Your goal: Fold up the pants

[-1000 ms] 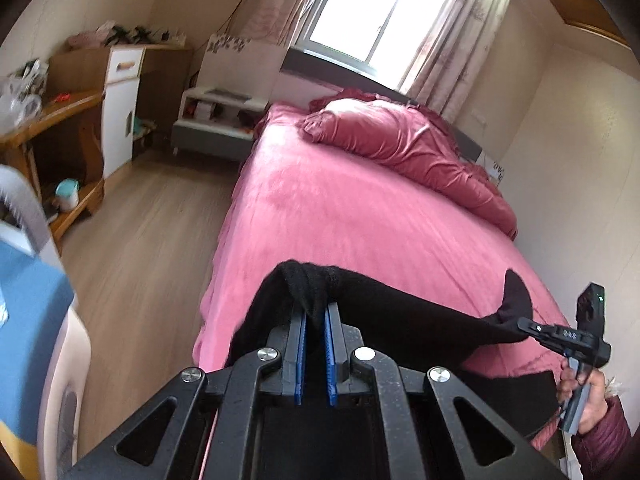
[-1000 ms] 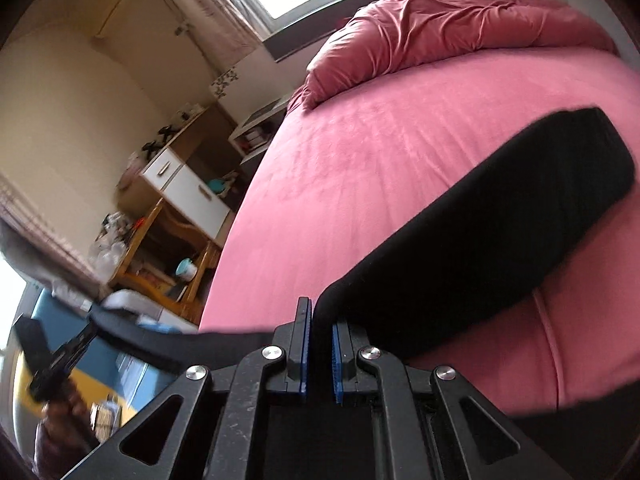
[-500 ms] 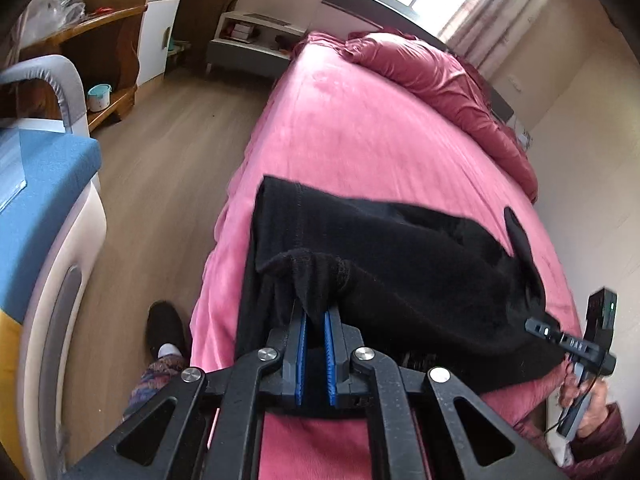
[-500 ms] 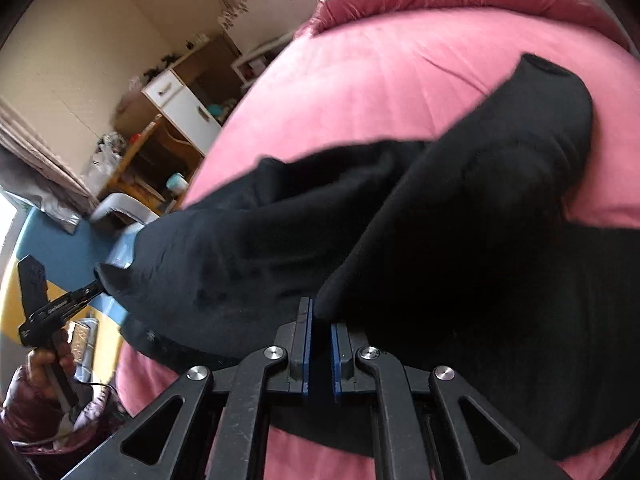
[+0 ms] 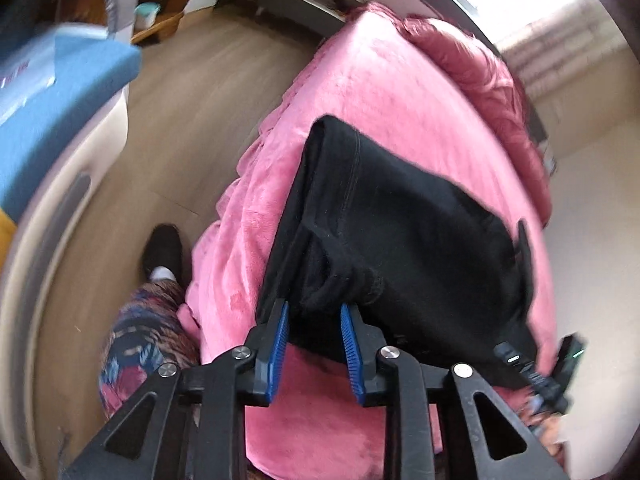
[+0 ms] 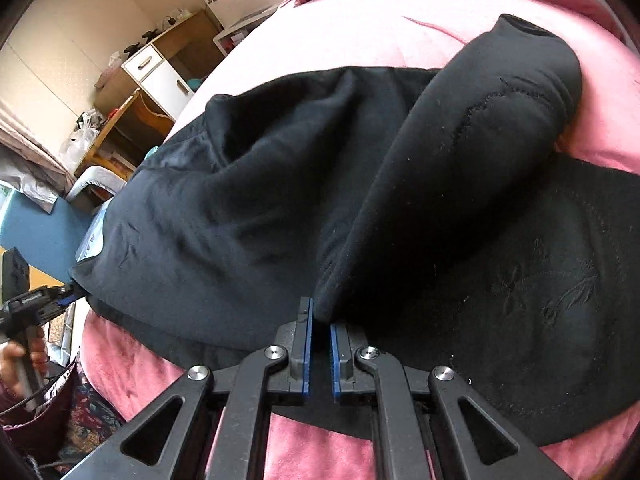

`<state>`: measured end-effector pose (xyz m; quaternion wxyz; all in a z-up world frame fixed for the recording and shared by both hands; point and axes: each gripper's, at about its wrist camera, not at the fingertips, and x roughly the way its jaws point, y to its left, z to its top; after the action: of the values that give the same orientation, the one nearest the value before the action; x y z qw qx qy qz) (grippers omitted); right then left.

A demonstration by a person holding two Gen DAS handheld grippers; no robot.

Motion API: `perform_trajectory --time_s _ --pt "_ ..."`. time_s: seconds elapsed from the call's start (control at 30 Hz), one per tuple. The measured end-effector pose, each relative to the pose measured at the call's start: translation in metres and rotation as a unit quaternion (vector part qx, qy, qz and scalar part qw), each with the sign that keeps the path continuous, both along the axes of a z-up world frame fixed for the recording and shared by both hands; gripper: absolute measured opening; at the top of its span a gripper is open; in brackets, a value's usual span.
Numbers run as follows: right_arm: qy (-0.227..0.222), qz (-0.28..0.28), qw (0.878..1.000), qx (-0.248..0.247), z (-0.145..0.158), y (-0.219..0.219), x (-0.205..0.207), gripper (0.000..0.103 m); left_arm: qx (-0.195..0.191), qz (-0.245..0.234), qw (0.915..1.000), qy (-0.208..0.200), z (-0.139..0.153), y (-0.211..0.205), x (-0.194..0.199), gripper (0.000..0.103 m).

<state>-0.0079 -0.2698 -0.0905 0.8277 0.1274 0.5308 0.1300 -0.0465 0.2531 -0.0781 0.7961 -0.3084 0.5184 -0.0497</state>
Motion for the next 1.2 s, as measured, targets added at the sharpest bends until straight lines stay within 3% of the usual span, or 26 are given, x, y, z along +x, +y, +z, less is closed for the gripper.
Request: perform_trajectory --time_s 0.13,0.43,0.57,0.6,0.73,0.8,0.87,0.97,1.1,1.2 --pt "0.001 -0.003 1.0 0.001 -0.002 0.001 0.003 0.007 -0.092 0.051 0.9944 -0.006 0.005 0.019 -0.015 0.03" --pt "-0.001 -0.011 1.0 0.011 -0.003 -0.016 -0.003 0.008 -0.118 0.08 0.9894 0.028 -0.002 0.01 0.003 0.035" --pt "-0.002 -0.011 1.0 0.008 0.0 -0.015 -0.004 0.008 -0.097 0.089 0.9906 0.035 -0.007 0.004 0.017 0.03" --pt "-0.001 -0.012 1.0 0.008 0.001 -0.014 -0.004 0.008 -0.091 0.088 0.9915 0.031 -0.005 0.004 0.019 0.018" --pt "-0.022 -0.003 0.999 0.036 0.014 -0.018 -0.008 0.008 -0.063 0.063 0.9948 -0.048 0.028 0.004 0.02 0.012" --pt "-0.033 0.012 0.999 0.037 0.021 -0.019 -0.013 0.008 -0.036 0.04 0.9961 -0.069 0.04 0.002 0.016 0.01" --pt "-0.024 0.024 0.999 0.027 0.019 -0.02 -0.016 0.008 -0.01 0.013 0.9982 -0.058 0.034 -0.003 0.011 0.01" --pt "-0.002 0.031 1.0 0.007 0.004 -0.02 -0.018 0.008 0.045 -0.02 0.9988 -0.003 0.007 -0.012 0.005 0.009" --pt "0.007 0.016 1.0 0.025 -0.003 -0.026 -0.018 0.008 0.032 0.009 0.9991 0.027 -0.015 -0.001 0.0 0.013" --pt "0.011 0.02 0.999 0.033 -0.001 -0.03 -0.017 0.014 0.078 0.006 0.9965 0.027 -0.002 -0.005 0.005 0.015"
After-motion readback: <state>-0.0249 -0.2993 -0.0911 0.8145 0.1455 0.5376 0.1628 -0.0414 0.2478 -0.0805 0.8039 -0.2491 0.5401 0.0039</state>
